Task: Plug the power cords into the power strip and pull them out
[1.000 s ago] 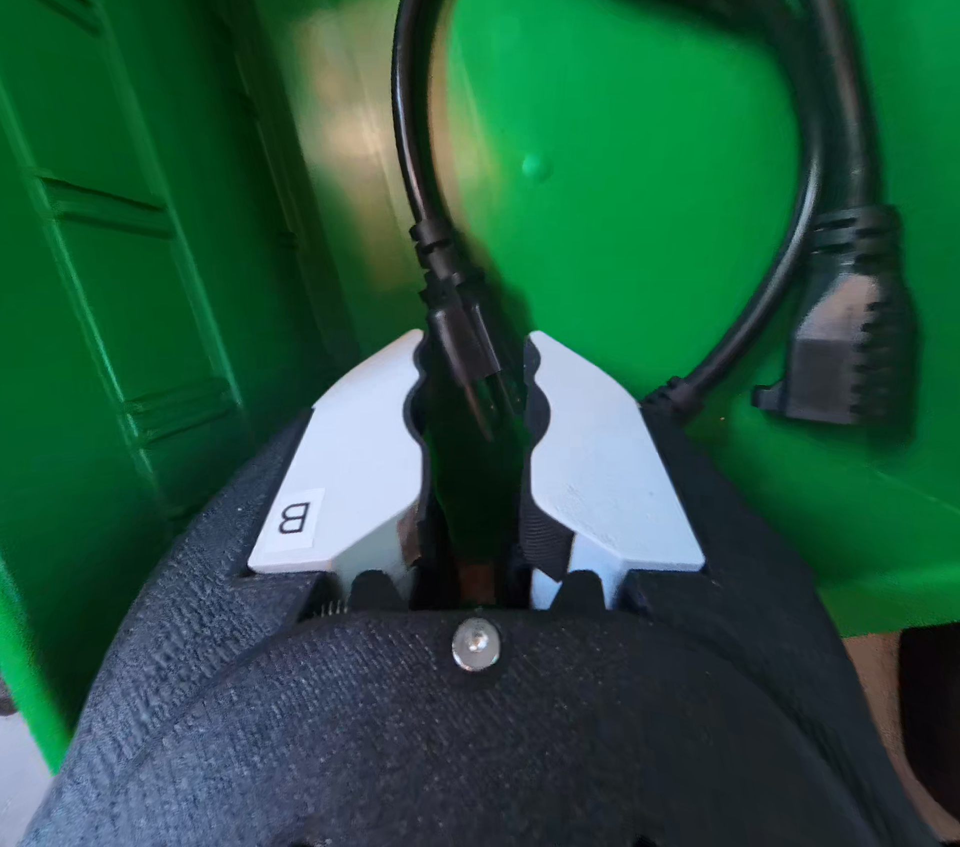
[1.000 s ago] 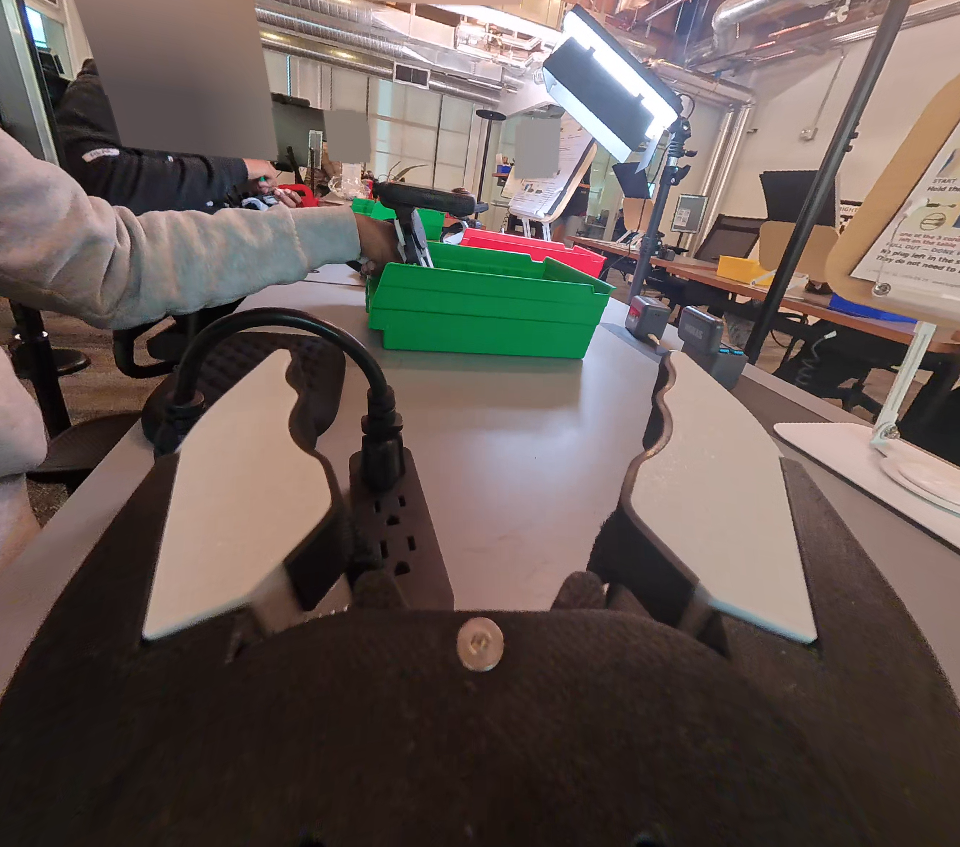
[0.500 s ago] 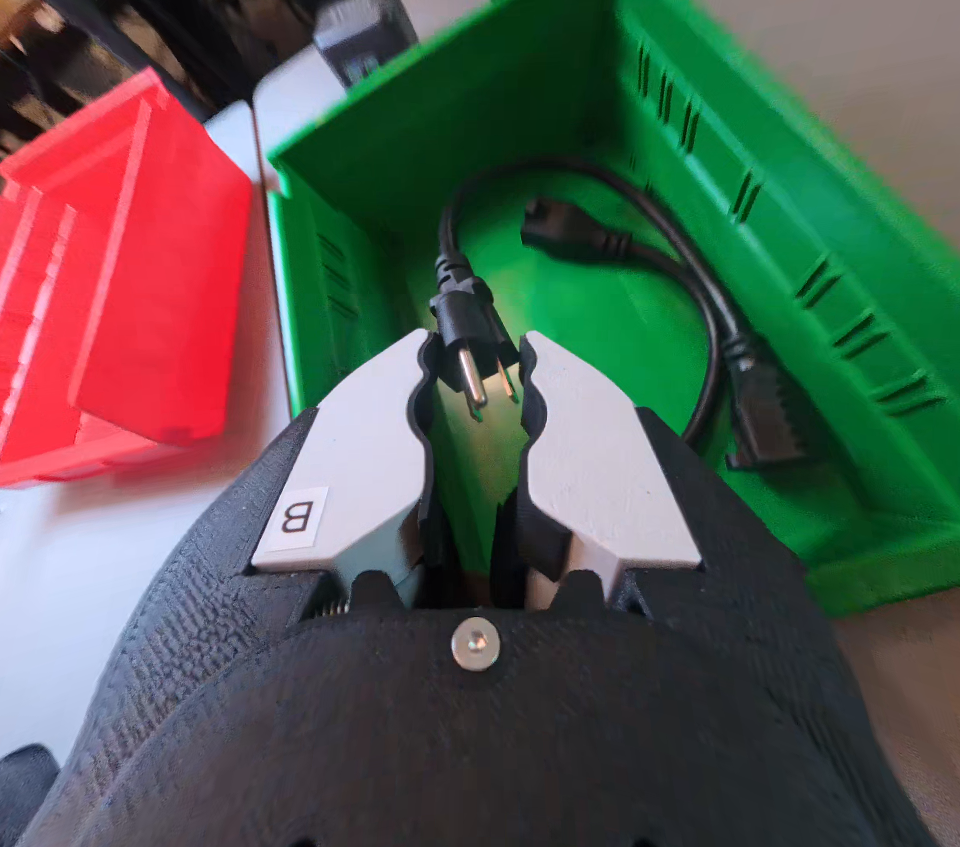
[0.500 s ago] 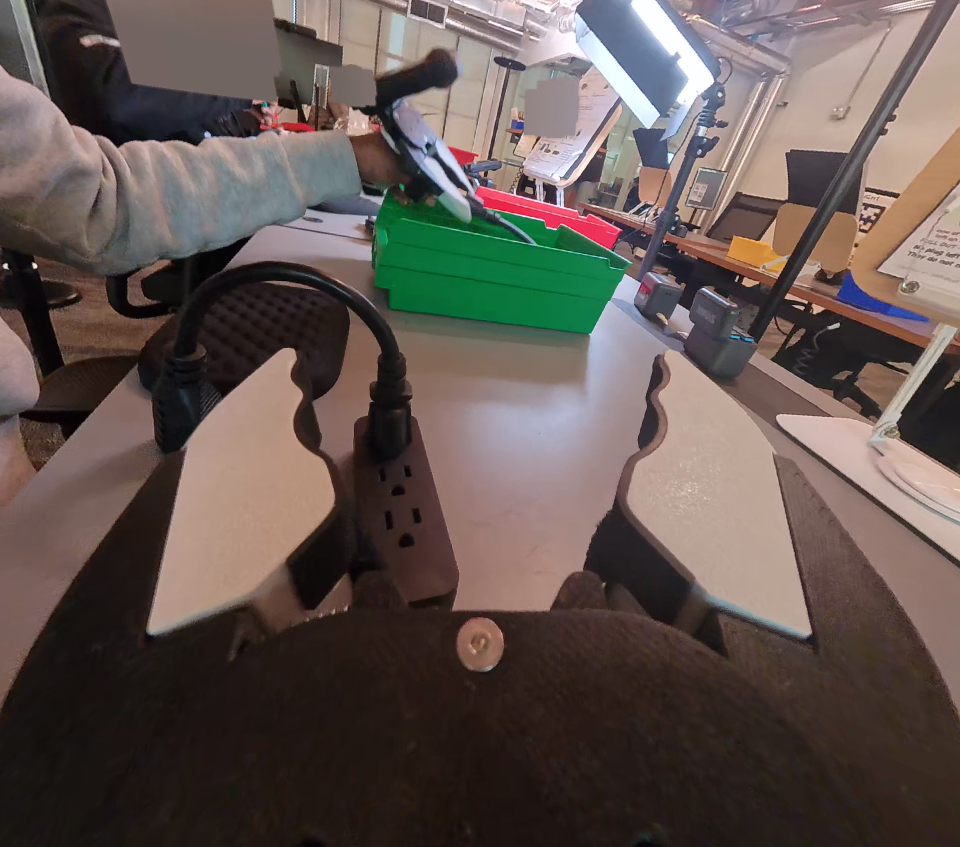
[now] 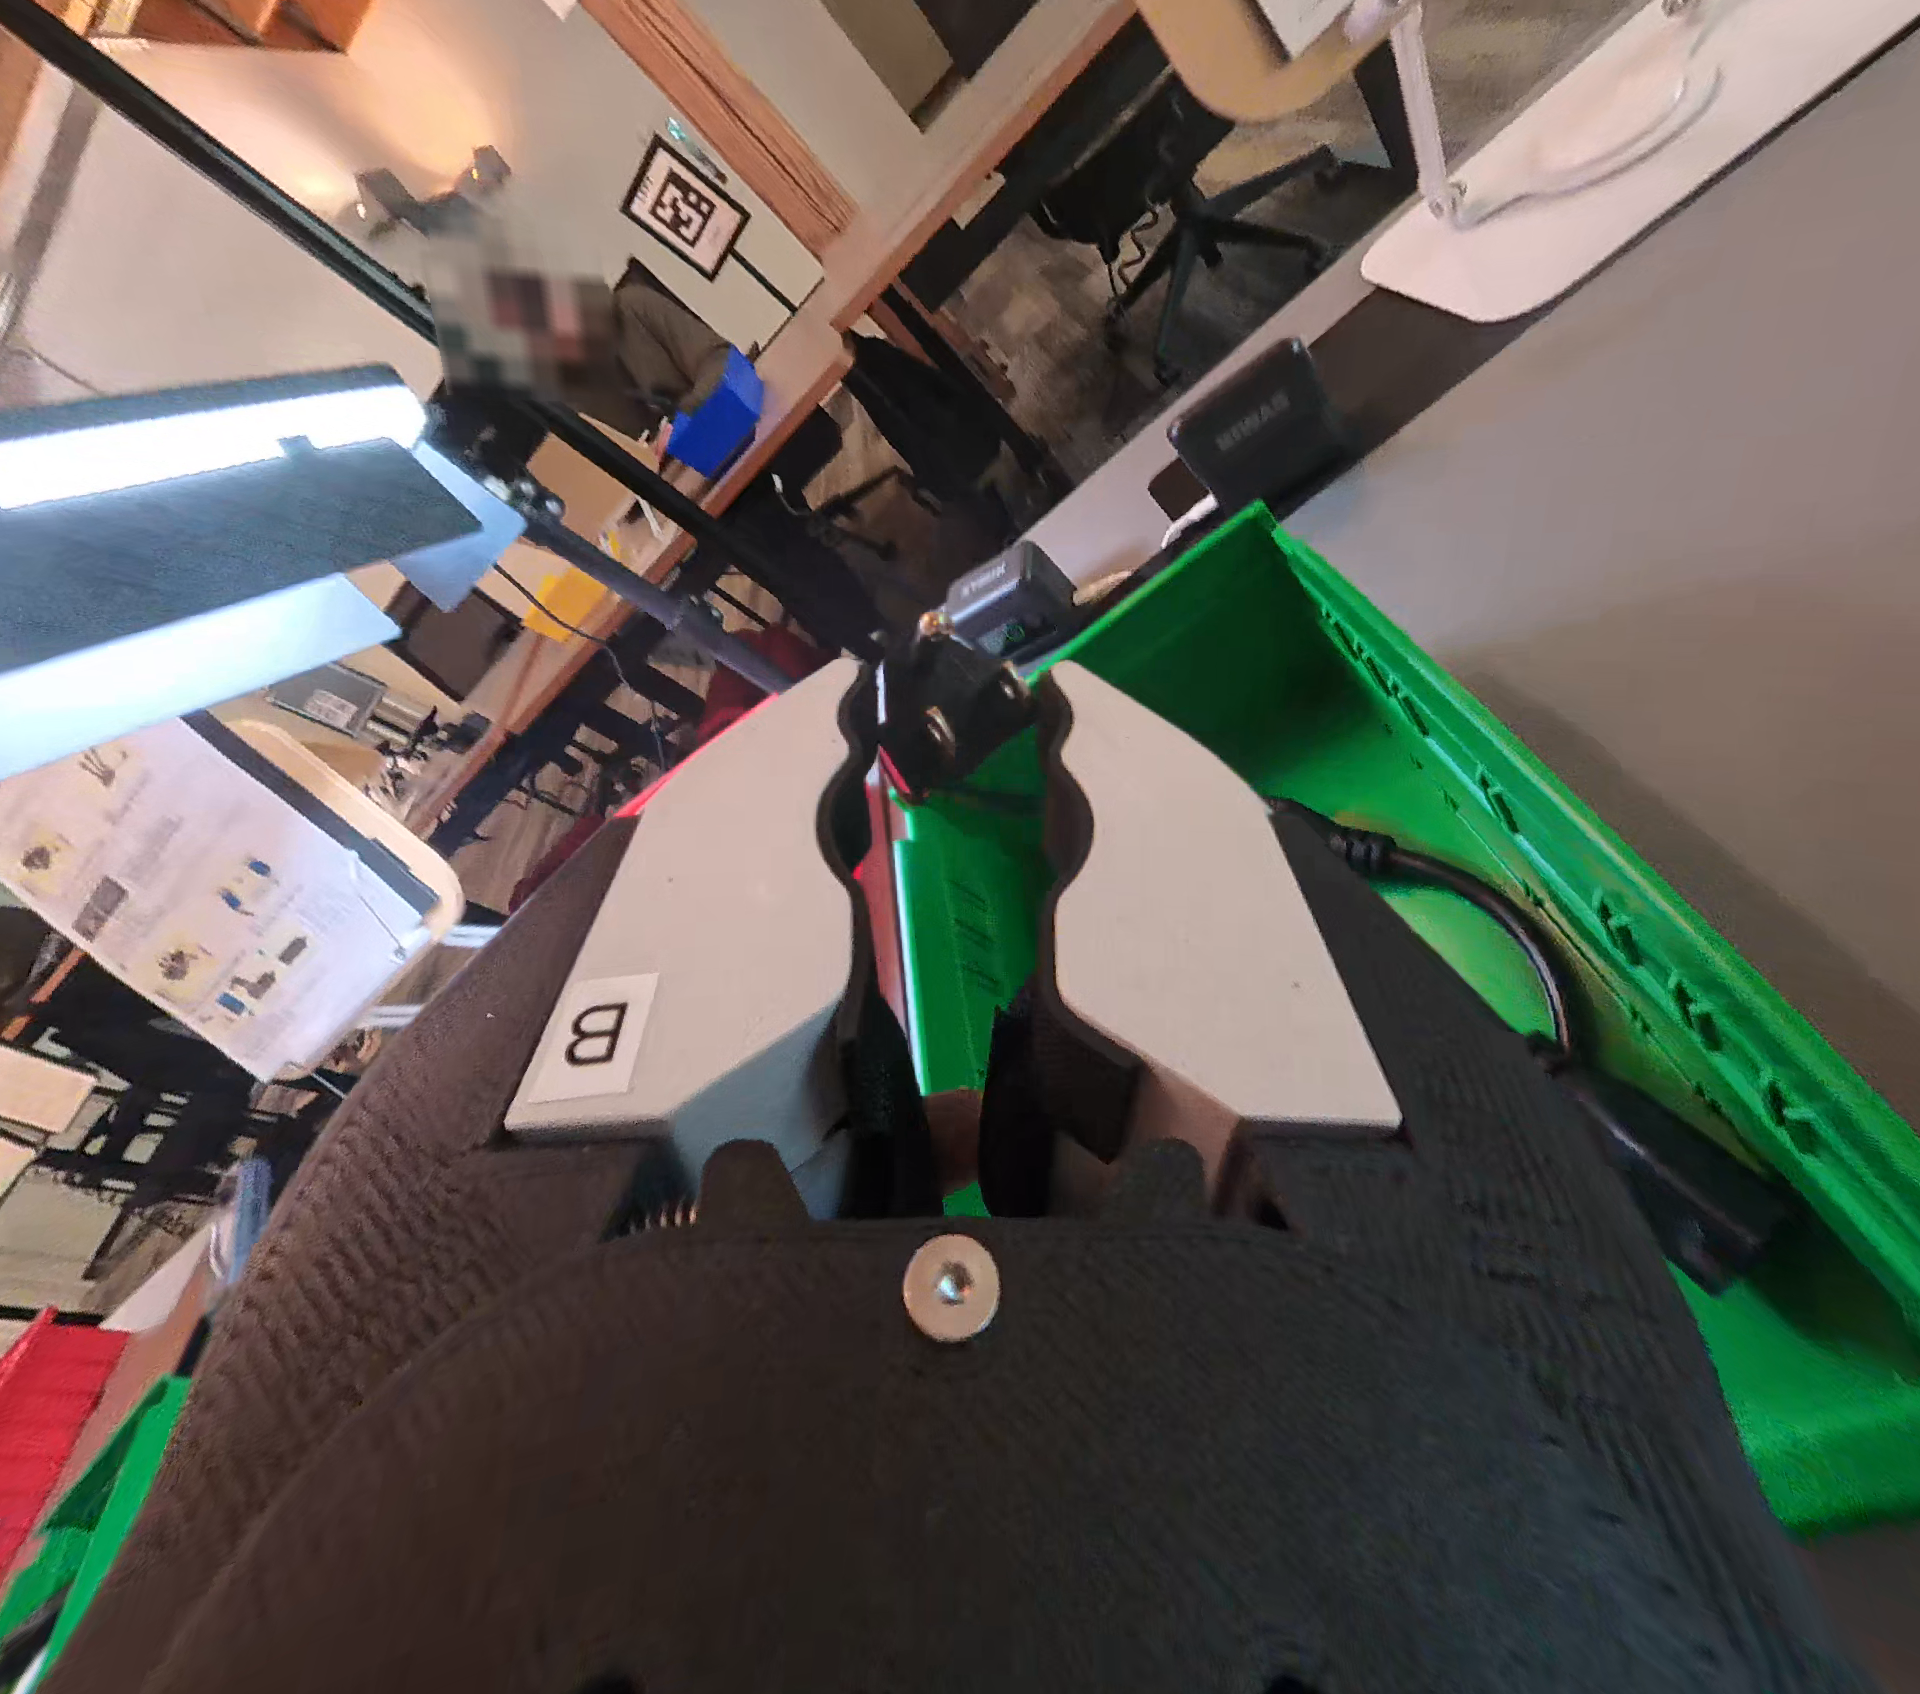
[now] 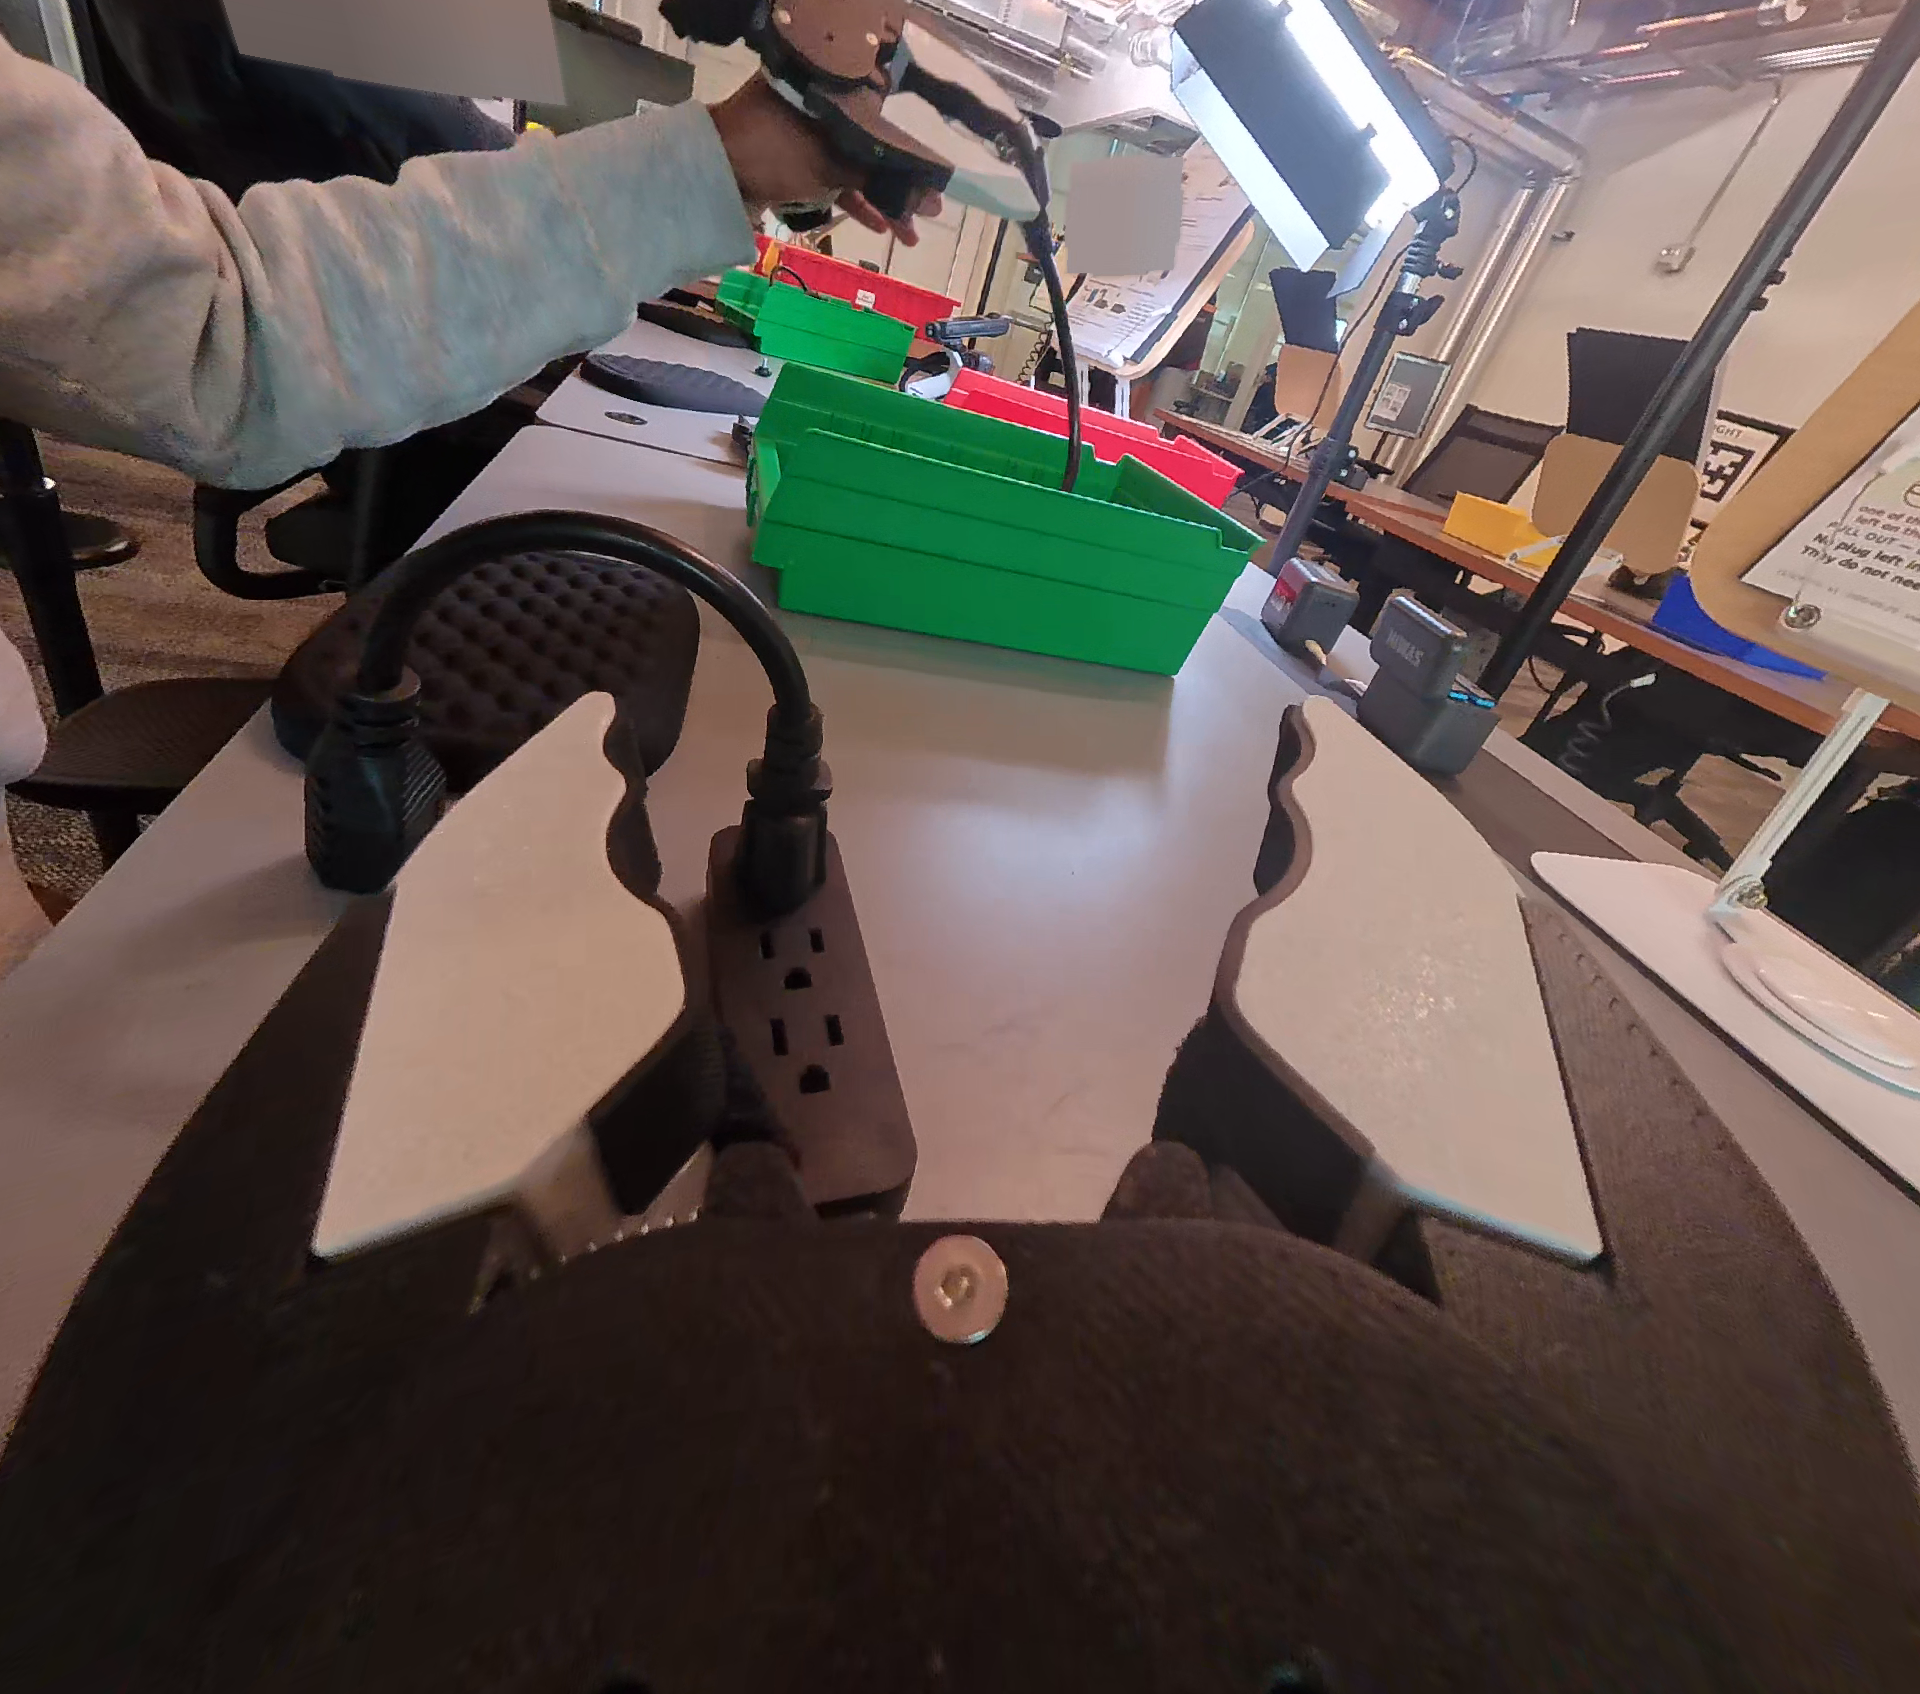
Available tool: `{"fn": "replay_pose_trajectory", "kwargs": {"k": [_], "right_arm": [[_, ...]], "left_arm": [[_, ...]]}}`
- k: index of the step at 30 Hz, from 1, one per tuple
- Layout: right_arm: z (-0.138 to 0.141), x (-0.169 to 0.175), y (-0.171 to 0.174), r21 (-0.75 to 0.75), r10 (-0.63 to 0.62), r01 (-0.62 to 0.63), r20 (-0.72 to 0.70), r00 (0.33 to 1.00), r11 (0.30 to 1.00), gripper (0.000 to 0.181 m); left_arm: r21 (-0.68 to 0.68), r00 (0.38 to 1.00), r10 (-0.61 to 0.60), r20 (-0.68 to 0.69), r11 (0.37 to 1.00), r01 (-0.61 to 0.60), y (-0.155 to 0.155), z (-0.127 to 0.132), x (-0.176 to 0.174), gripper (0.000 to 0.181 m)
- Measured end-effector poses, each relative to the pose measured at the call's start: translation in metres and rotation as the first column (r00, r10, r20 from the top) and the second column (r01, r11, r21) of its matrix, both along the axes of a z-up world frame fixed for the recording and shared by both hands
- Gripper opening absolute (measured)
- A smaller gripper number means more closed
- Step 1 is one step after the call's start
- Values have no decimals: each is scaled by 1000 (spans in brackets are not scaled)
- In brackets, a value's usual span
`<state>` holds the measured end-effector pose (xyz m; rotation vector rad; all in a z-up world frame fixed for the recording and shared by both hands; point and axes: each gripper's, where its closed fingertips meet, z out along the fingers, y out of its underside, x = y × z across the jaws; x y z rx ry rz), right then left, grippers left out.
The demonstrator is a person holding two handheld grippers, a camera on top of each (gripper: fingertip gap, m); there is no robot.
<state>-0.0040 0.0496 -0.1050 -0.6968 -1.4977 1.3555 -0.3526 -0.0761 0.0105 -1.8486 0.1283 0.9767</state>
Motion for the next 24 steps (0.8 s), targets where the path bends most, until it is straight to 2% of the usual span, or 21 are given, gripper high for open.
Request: {"fn": "replay_pose_trajectory", "kwargs": {"k": [16,20,24], "right_arm": [[10,3,5,11,-34,34,-51,998,999,111],[14,4,9,-4,-55,55,-70,996,999,109],[16,3,13,-28,-77,75,-86,993,997,106]], "left_arm": [[118,984,-66,-165,989,86,32,80,26,29],[162,971,-97,-218,978,134,47,108,38,28],[222,946,-152,-286,950,219,65,146,64,28]]}}
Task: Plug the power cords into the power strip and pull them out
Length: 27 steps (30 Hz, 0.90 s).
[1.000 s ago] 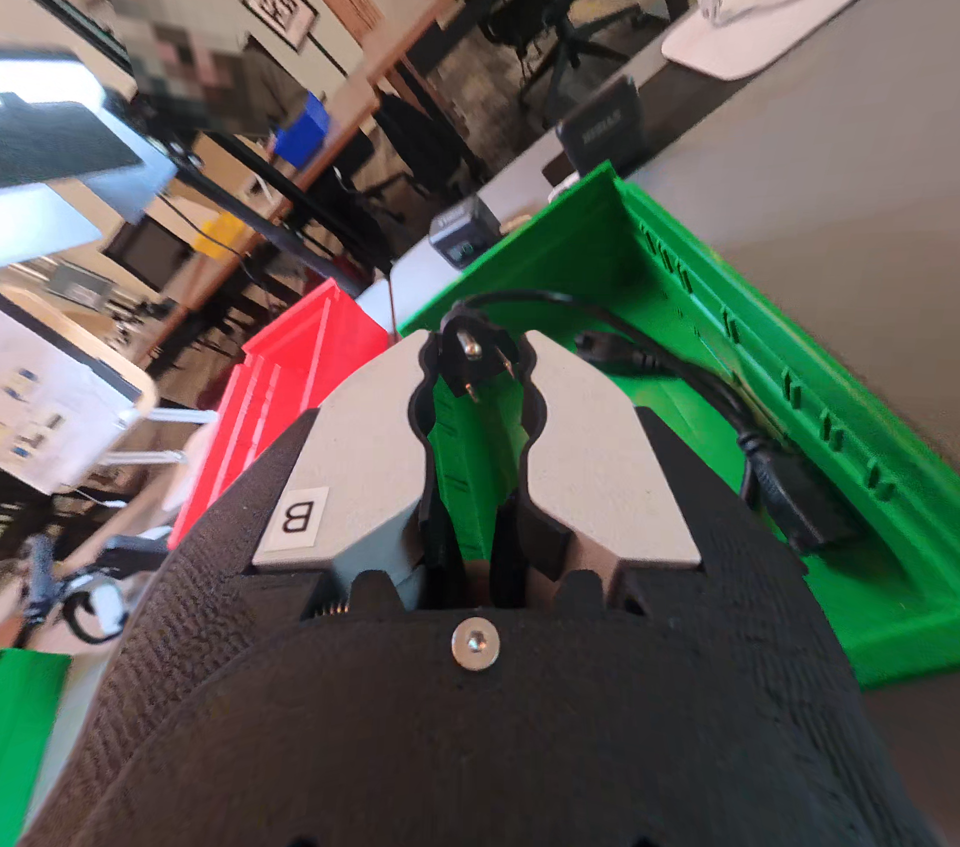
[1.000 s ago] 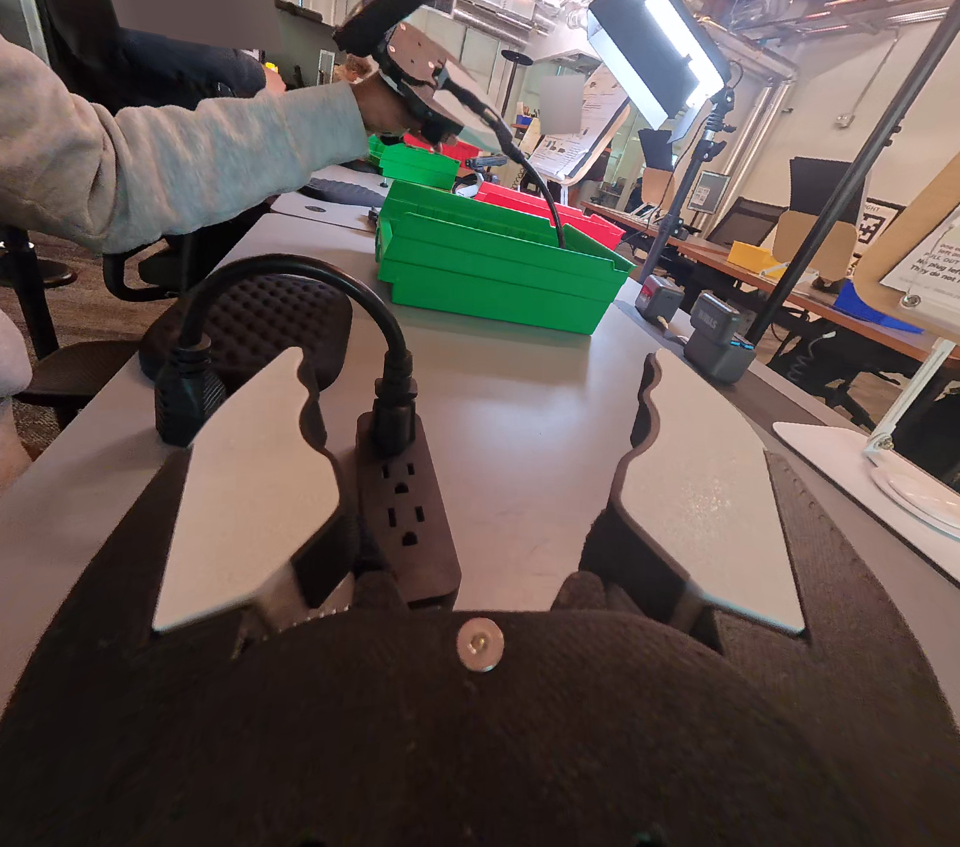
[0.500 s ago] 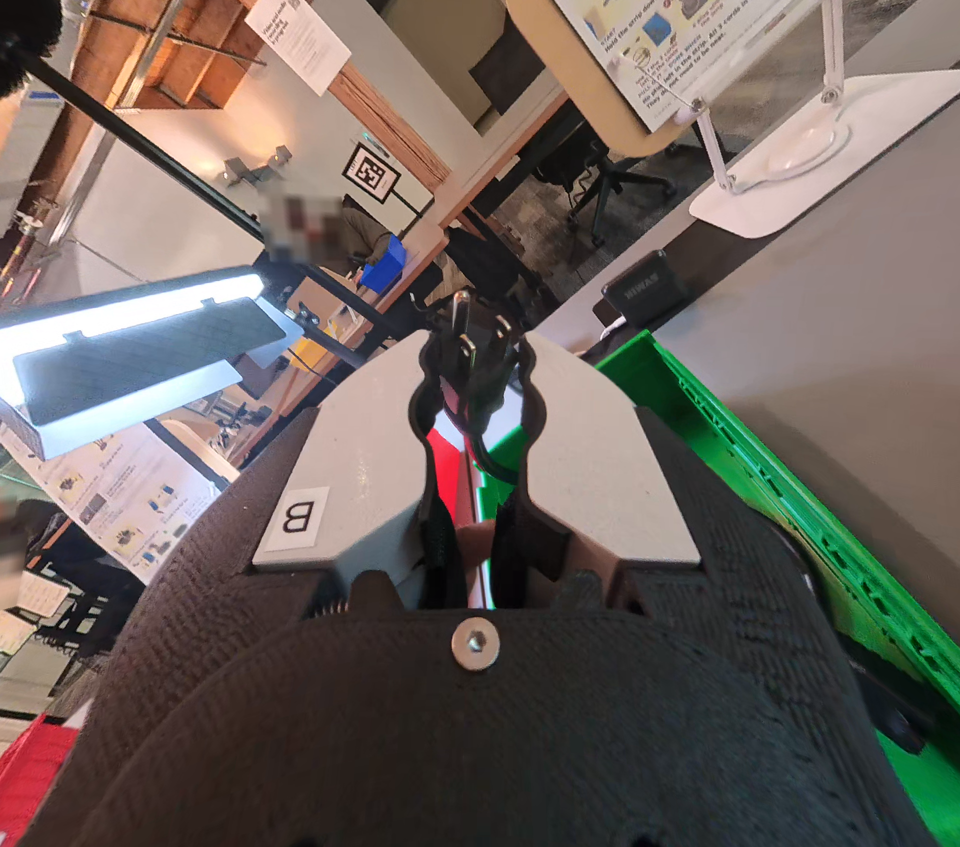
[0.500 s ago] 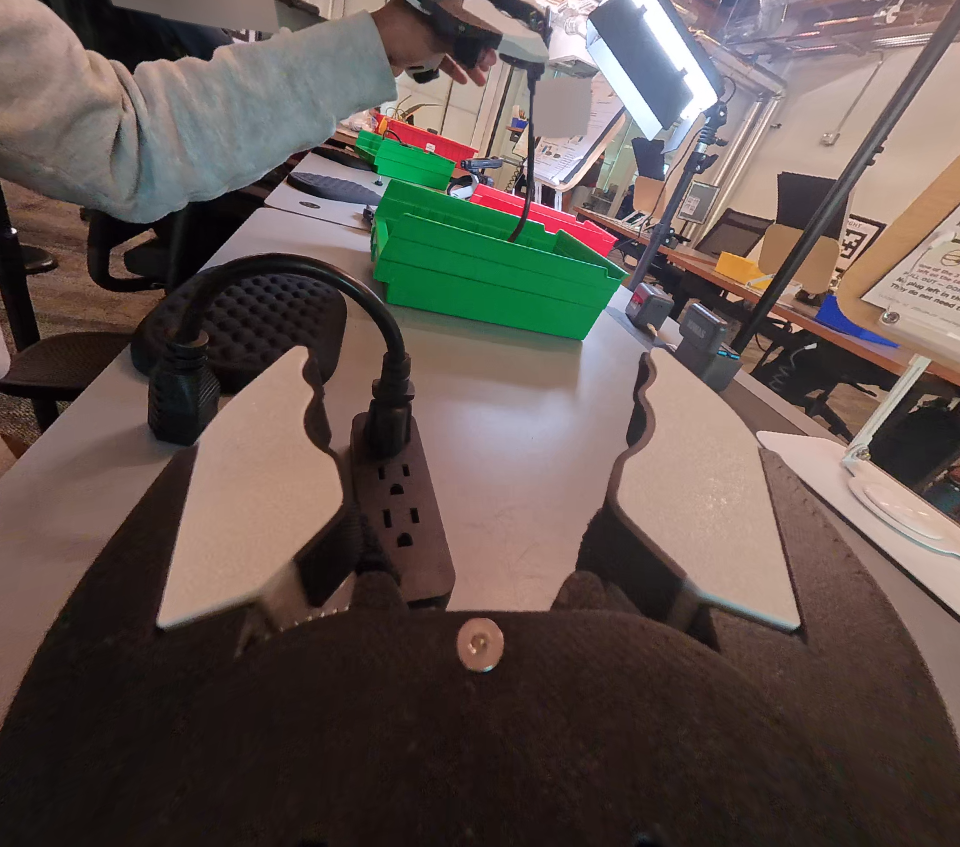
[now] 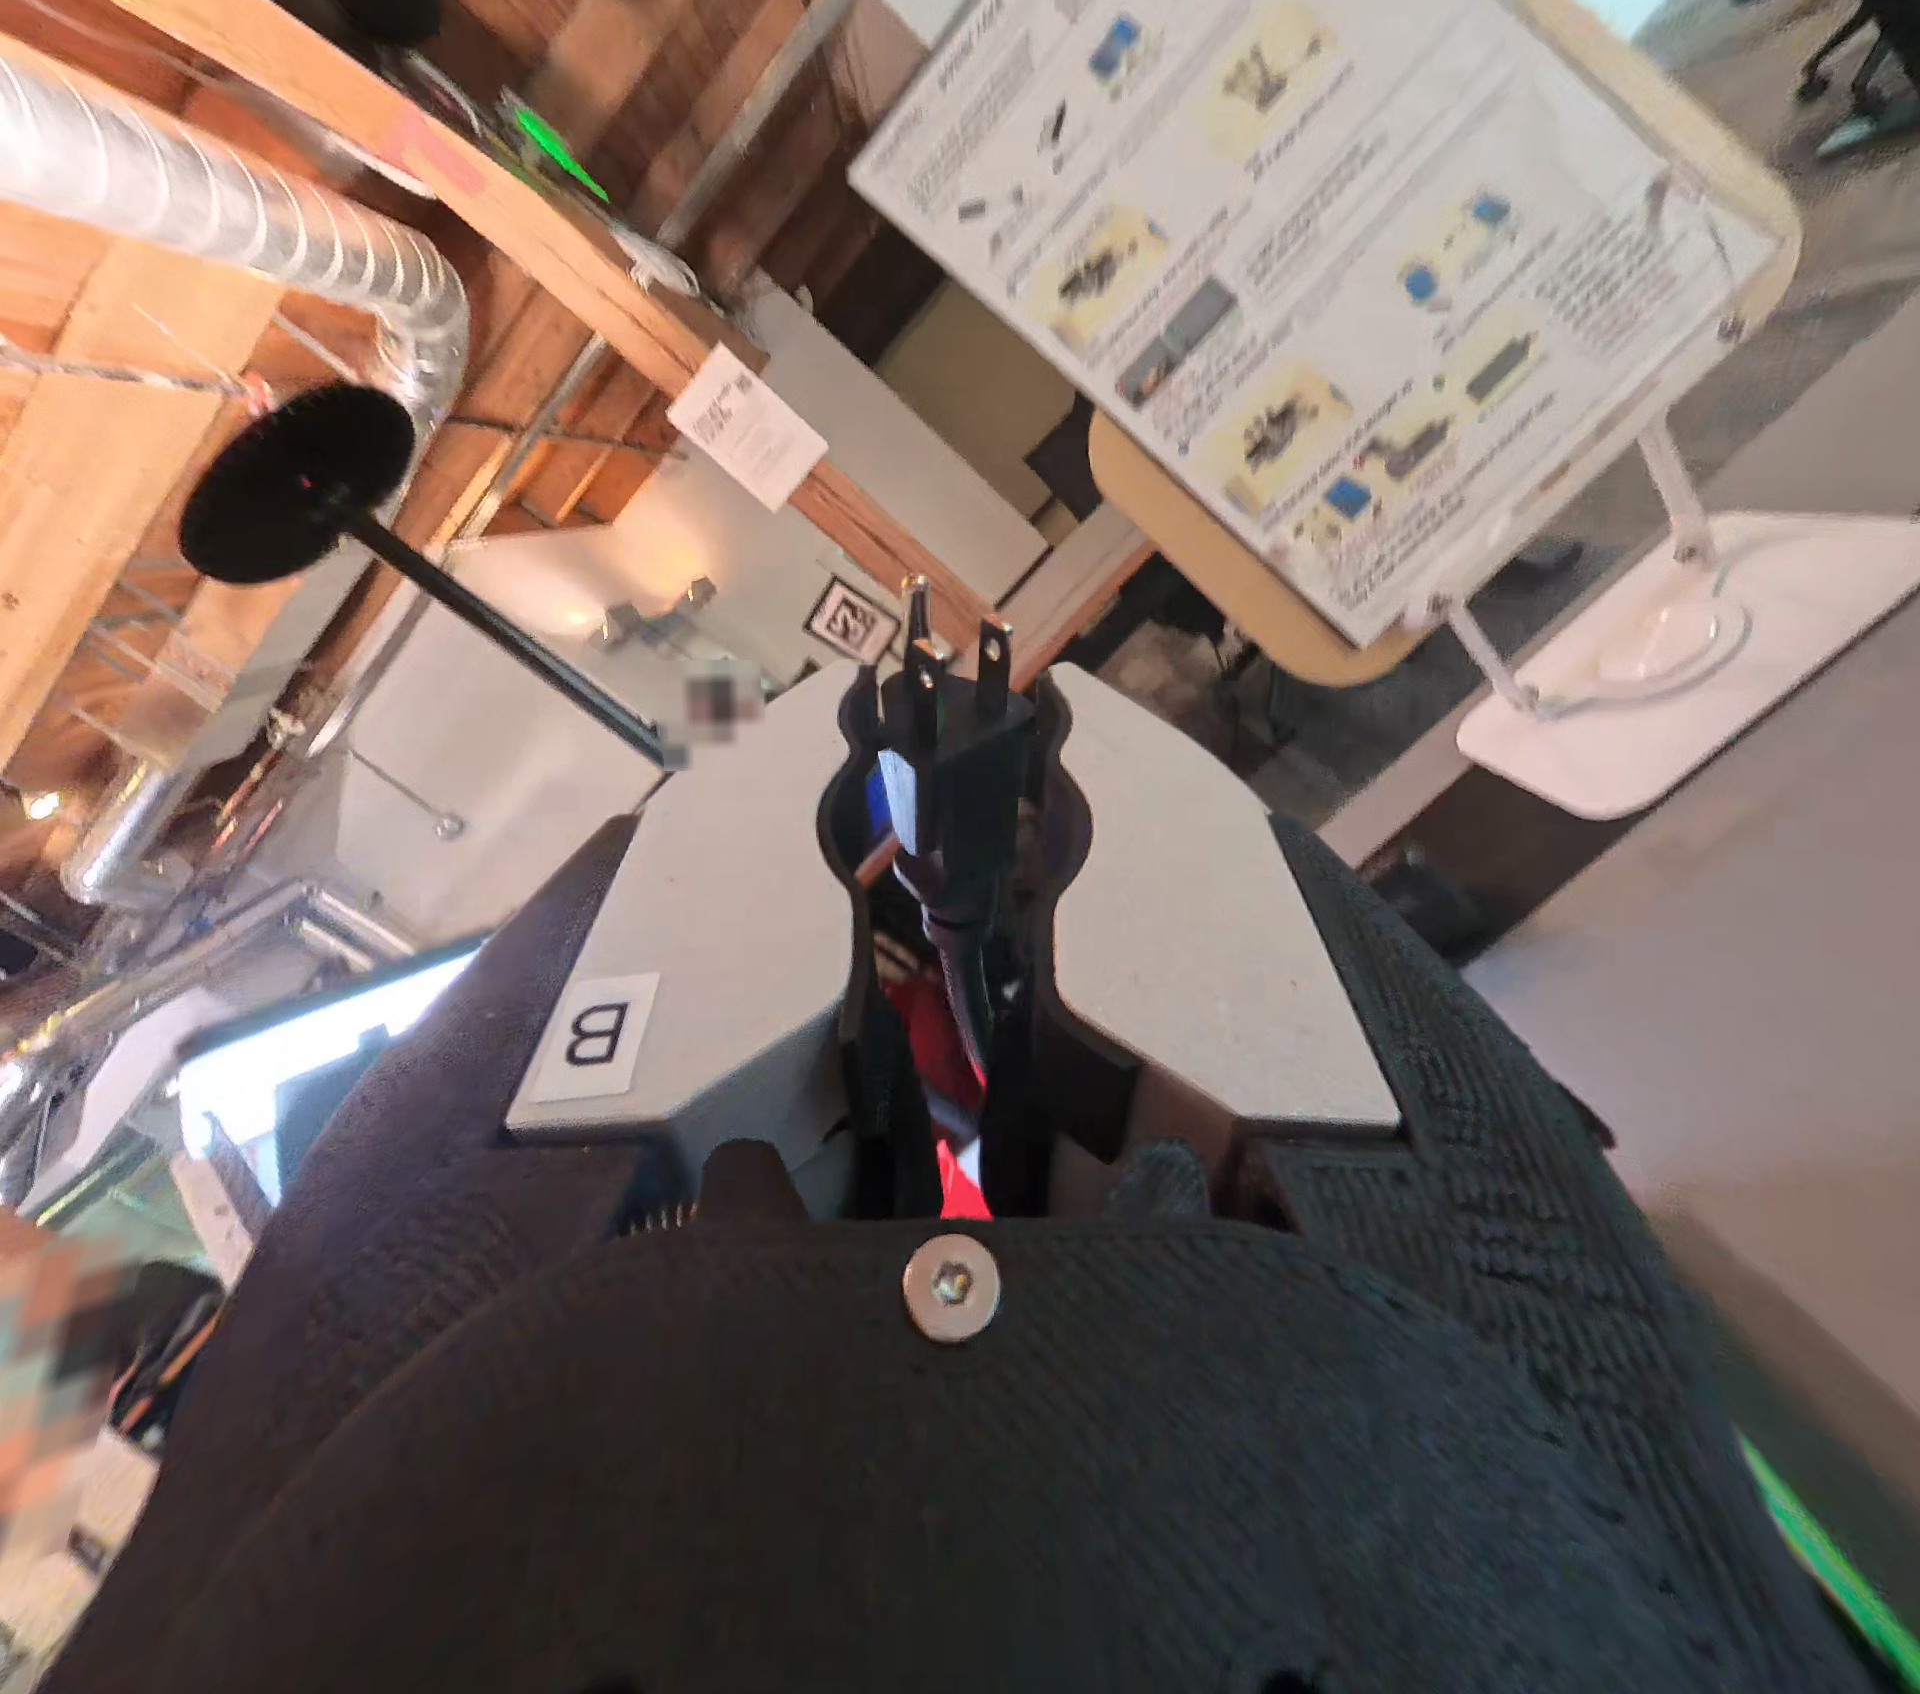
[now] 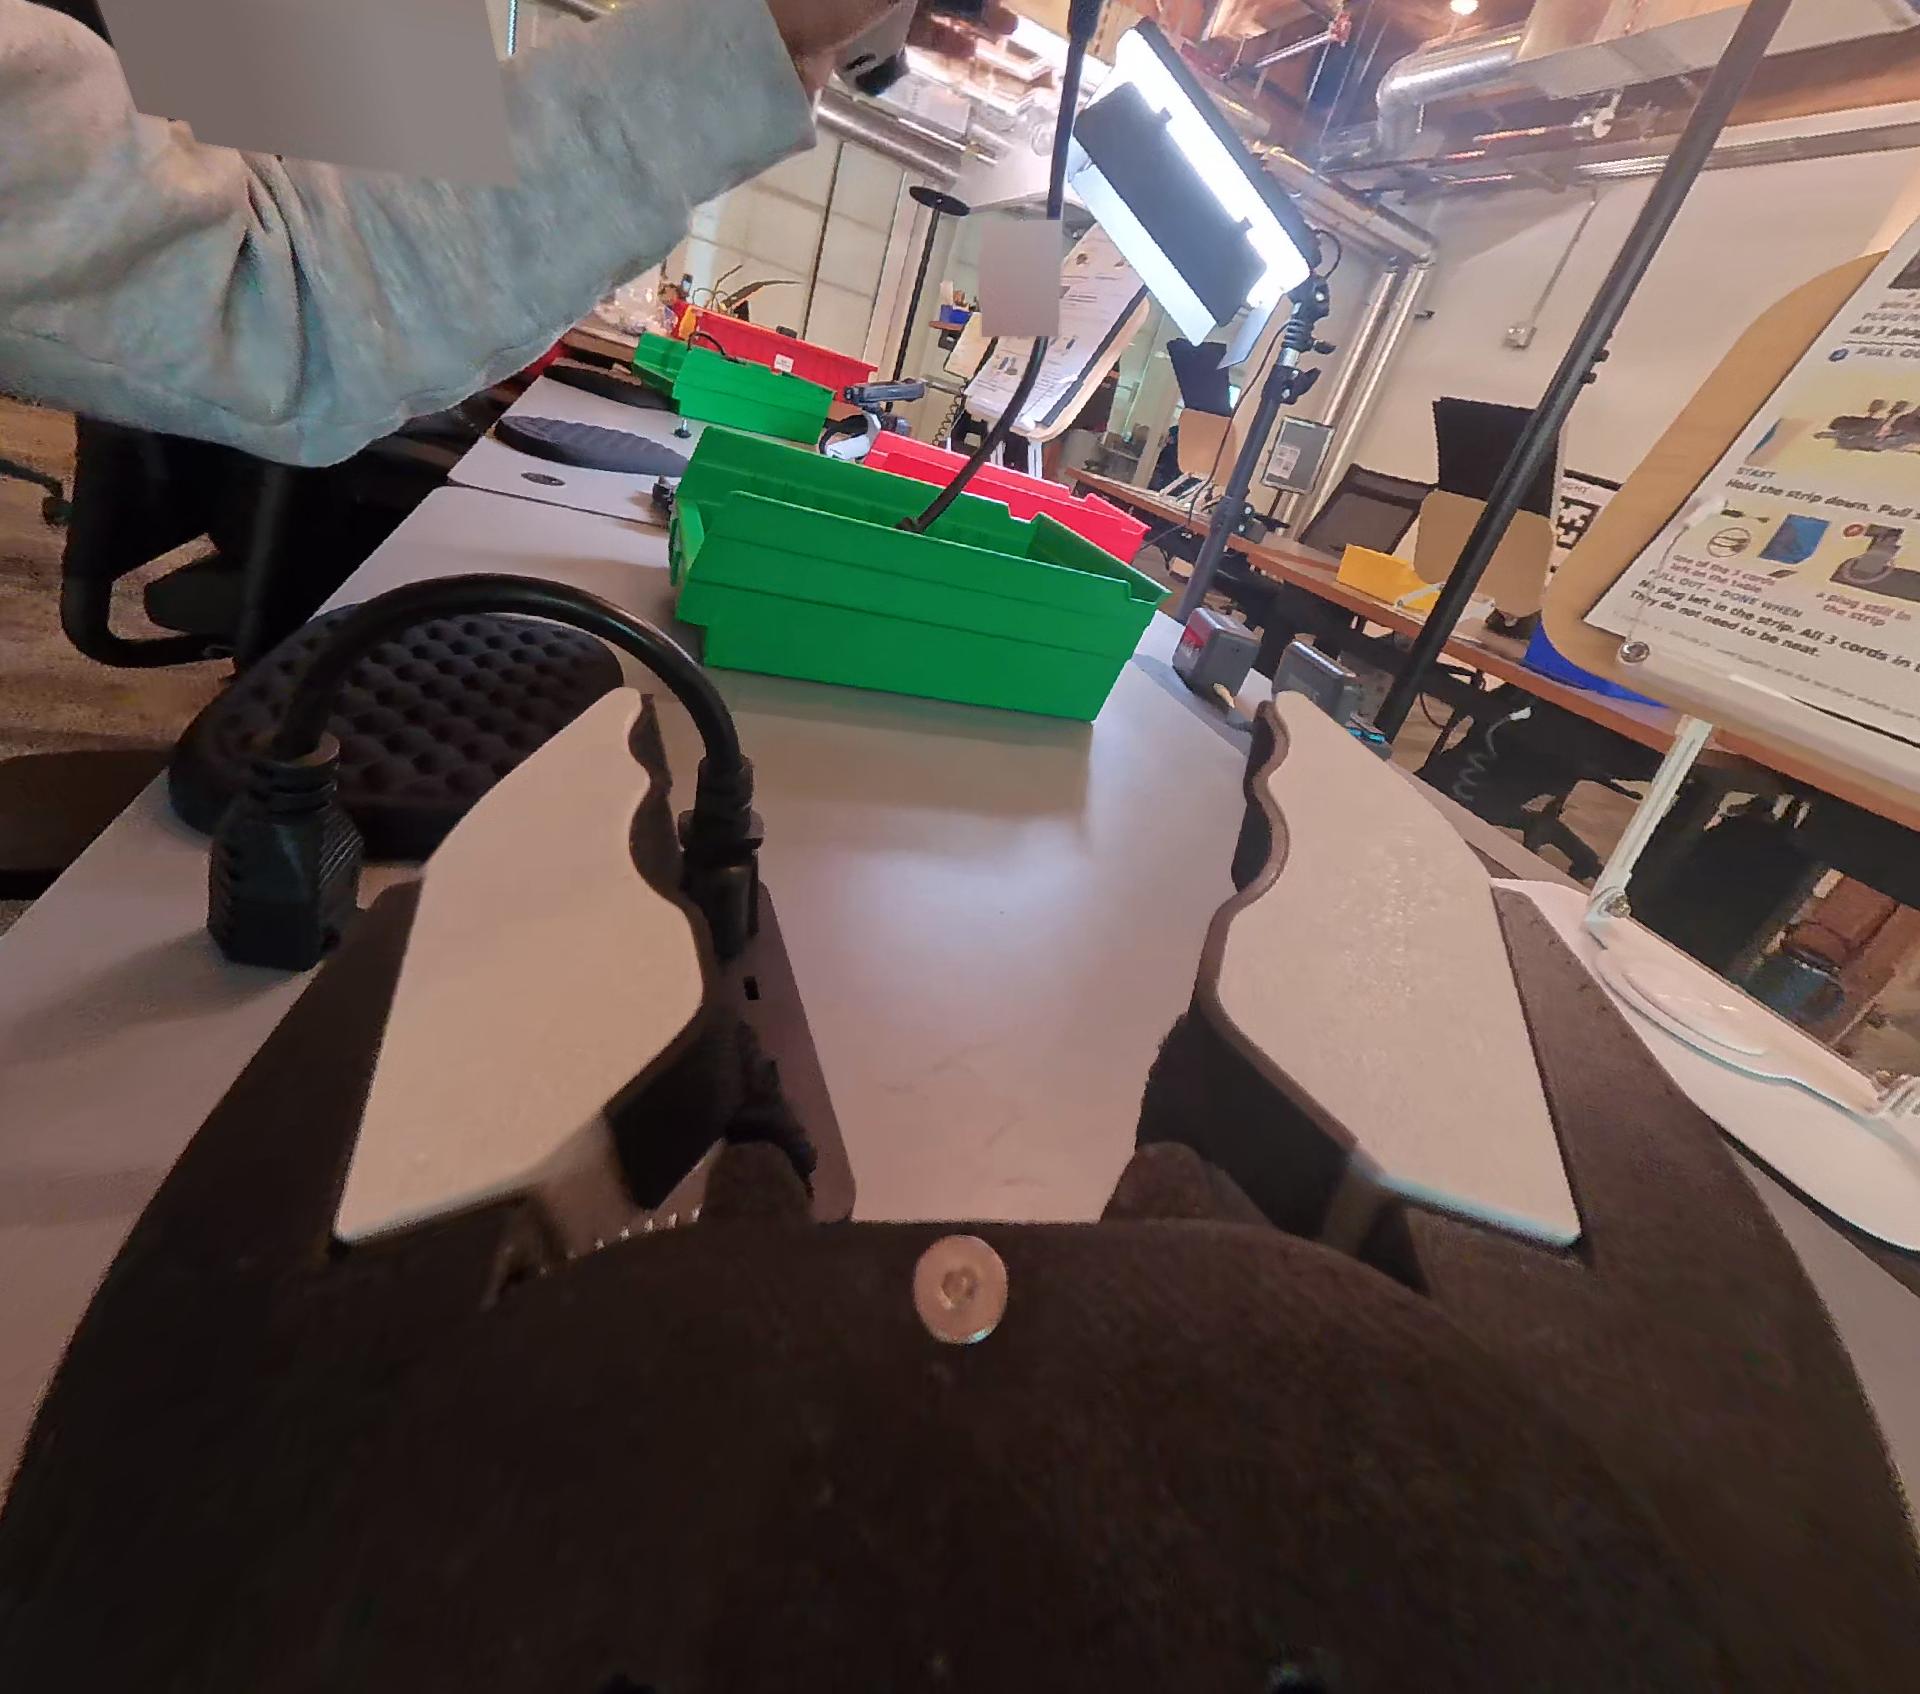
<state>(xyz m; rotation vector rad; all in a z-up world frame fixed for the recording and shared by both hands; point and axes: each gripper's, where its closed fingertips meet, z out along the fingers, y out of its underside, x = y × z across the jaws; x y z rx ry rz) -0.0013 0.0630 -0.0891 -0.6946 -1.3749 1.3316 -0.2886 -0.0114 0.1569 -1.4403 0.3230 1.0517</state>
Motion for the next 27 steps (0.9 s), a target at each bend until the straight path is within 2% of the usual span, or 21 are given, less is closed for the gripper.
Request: {"fn": "replay_pose_trajectory", "kwargs": {"k": [6,11,14,18,21,23,24,27], "right_arm": [[10,2,7,-55,-22,19,-48,999,998,102],[18,5,15,-92,-56,48,-84,995,995,99],[22,7,20,-79,-98,90,-106,990,993,98],[36,15,35,-74,-202,192,-175,964,979,98],[50,28,58,-56,-358,355,-245,901,933,95],[63,40,63,-64,-391,391,-313,866,918,88],[69,46,64,-74,-394,394,-337,855,916,84],[79,55,65,-91,-400,396,-369,839,914,80]], "left_arm": [[93,979,-185,-80,977,192,32,45,69,29],[110,919,-385,-89,913,393,70,46,138,28],[116,841,-540,-42,833,541,95,29,186,28],[120,700,-712,63,701,703,129,-8,246,28],[111,600,-782,168,619,777,149,-41,281,28],[92,538,-812,227,568,818,155,-62,302,28],[82,513,-821,251,546,834,157,-72,311,28],[34,513,-823,244,536,844,160,-98,328,28]]}}
